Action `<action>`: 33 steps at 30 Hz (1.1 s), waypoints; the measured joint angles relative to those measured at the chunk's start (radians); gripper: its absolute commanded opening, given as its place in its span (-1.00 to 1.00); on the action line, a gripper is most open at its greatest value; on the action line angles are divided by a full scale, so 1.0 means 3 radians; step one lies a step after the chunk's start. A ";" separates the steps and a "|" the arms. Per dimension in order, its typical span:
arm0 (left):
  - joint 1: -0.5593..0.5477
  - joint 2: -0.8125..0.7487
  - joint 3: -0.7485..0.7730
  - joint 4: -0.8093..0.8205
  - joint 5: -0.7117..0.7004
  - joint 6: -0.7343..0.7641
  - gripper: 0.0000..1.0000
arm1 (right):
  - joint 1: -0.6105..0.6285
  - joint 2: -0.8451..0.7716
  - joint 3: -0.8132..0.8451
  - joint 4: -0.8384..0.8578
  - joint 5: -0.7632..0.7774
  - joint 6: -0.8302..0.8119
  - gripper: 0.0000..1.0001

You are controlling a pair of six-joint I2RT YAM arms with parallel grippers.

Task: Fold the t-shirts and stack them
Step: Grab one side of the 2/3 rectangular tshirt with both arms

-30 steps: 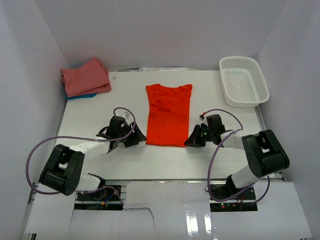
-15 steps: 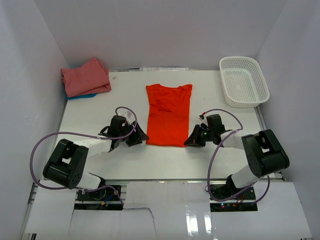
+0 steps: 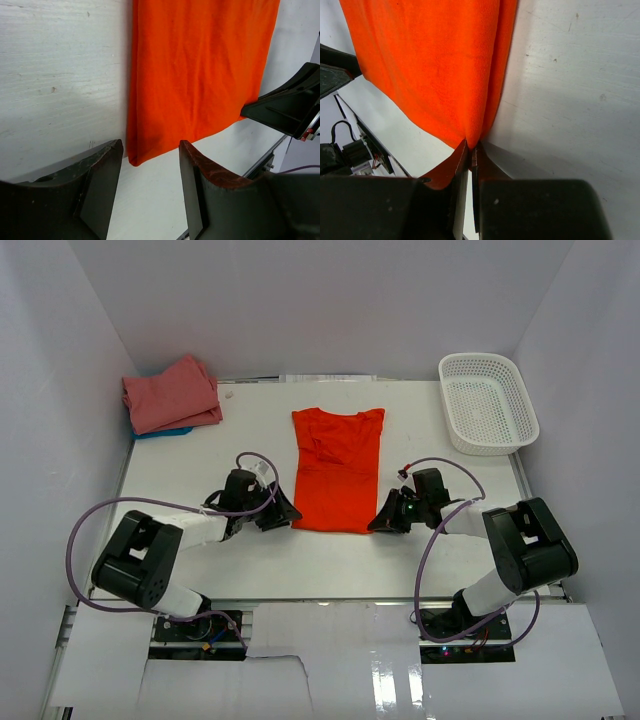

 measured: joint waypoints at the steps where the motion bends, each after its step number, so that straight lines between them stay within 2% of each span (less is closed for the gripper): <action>1: -0.0017 0.0022 0.0013 0.0010 0.0005 -0.0005 0.20 | 0.0000 0.0000 0.0000 0.0000 -0.0001 0.0000 -0.84; 7: -0.0062 0.0080 0.0031 0.0056 0.0011 -0.0022 0.11 | 0.0000 0.0013 0.0011 -0.0003 -0.0013 -0.0010 -0.85; 10: -0.0066 0.0085 0.0027 0.0048 -0.0001 -0.0032 -0.13 | 0.0000 0.0013 0.0013 -0.0001 -0.0014 -0.0014 -0.85; 11: -0.0067 0.0085 0.0023 0.0034 -0.0008 -0.0032 -0.22 | 0.0000 0.0013 0.0013 -0.0001 -0.0015 -0.0015 -0.85; 13: -0.0071 0.0085 0.0014 -0.0006 -0.0046 -0.0029 -0.85 | 0.0000 0.0013 0.0013 -0.0003 -0.0015 -0.0020 -0.85; 14: -0.0076 0.0085 0.0008 -0.0042 -0.0070 -0.0029 -0.85 | 0.0000 0.0013 0.0013 -0.0001 -0.0017 -0.0022 -0.85; 15: -0.0078 0.0086 -0.0004 -0.0066 -0.0067 -0.0025 -1.00 | 0.0000 0.0014 0.0013 -0.0001 -0.0017 -0.0023 -0.85; 27: -0.0083 0.0085 -0.0008 -0.0076 -0.0051 -0.0046 -1.00 | 0.0029 0.0004 0.0014 -0.0018 -0.0015 -0.0076 -0.85; 33: -0.0146 0.0019 -0.0064 -0.0089 -0.0060 -0.0095 -1.00 | 0.0201 -0.0094 0.0014 -0.0145 0.0094 -0.0149 -0.85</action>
